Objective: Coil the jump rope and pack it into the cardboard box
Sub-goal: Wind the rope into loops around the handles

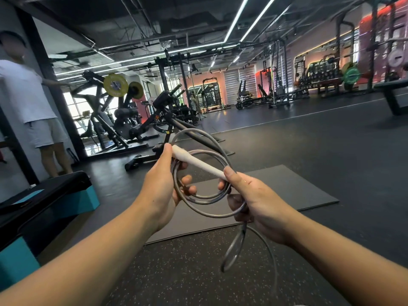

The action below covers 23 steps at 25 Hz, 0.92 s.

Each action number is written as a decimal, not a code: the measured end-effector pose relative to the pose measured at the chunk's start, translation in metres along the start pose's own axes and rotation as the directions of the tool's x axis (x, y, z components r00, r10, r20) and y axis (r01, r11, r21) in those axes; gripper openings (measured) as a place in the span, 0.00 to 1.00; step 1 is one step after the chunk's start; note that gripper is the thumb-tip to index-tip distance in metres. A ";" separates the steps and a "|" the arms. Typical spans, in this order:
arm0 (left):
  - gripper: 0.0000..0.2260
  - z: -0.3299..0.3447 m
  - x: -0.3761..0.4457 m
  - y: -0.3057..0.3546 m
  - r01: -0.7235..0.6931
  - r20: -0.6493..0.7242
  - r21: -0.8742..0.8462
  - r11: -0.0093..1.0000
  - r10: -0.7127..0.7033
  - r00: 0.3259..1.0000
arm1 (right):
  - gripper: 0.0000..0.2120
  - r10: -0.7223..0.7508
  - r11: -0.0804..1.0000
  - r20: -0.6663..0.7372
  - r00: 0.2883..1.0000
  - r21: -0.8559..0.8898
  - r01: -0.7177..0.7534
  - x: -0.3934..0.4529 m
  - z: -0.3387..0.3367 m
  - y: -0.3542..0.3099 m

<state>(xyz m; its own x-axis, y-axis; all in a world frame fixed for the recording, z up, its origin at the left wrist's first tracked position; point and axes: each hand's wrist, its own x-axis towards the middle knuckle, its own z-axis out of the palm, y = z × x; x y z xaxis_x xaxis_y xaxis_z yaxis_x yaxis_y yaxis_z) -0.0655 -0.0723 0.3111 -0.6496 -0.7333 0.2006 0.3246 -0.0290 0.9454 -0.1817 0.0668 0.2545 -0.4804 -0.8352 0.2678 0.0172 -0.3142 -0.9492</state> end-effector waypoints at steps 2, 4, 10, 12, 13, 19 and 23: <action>0.18 -0.005 0.001 -0.002 0.042 -0.011 0.033 0.999 -0.041 0.999 | 0.18 0.030 0.998 0.008 1.000 -0.051 -0.030 0.000 -0.005 -0.003; 0.18 -0.011 -0.001 -0.003 0.080 0.034 0.064 0.995 -0.082 0.996 | 0.16 0.044 0.992 0.026 0.999 -0.119 -0.041 0.001 -0.011 -0.008; 0.35 -0.027 0.011 0.025 0.184 0.219 0.387 0.904 -0.283 0.934 | 0.15 0.057 0.952 0.120 0.991 -0.305 -0.017 -0.002 -0.026 -0.021; 0.35 -0.020 0.020 0.042 -0.031 0.292 0.702 0.712 -0.248 0.923 | 0.15 0.055 0.915 0.164 0.985 -0.404 0.016 -0.003 -0.024 -0.026; 0.34 -0.011 0.020 0.049 -0.183 0.359 0.816 0.548 -0.233 0.904 | 0.16 0.052 0.892 0.184 0.982 -0.451 0.037 -0.003 -0.022 -0.028; 0.31 0.031 0.008 0.044 -0.418 0.471 0.882 0.219 -0.472 0.745 | 0.21 0.009 0.832 0.246 0.969 -0.540 0.129 0.002 -0.021 -0.030; 0.33 0.028 0.003 0.034 -0.370 0.462 0.886 0.279 -0.485 0.742 | 0.23 -0.016 0.814 0.200 0.980 -0.566 0.129 0.001 -0.029 -0.029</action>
<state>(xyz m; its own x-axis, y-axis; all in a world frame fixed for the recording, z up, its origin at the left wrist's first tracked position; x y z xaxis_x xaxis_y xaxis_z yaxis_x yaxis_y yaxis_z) -0.0754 -0.0561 0.3509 -0.9575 -0.2159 -0.1912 -0.2784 0.8652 0.4171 -0.2080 0.0886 0.2776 -0.2960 -0.9032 0.3109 -0.5446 -0.1078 -0.8318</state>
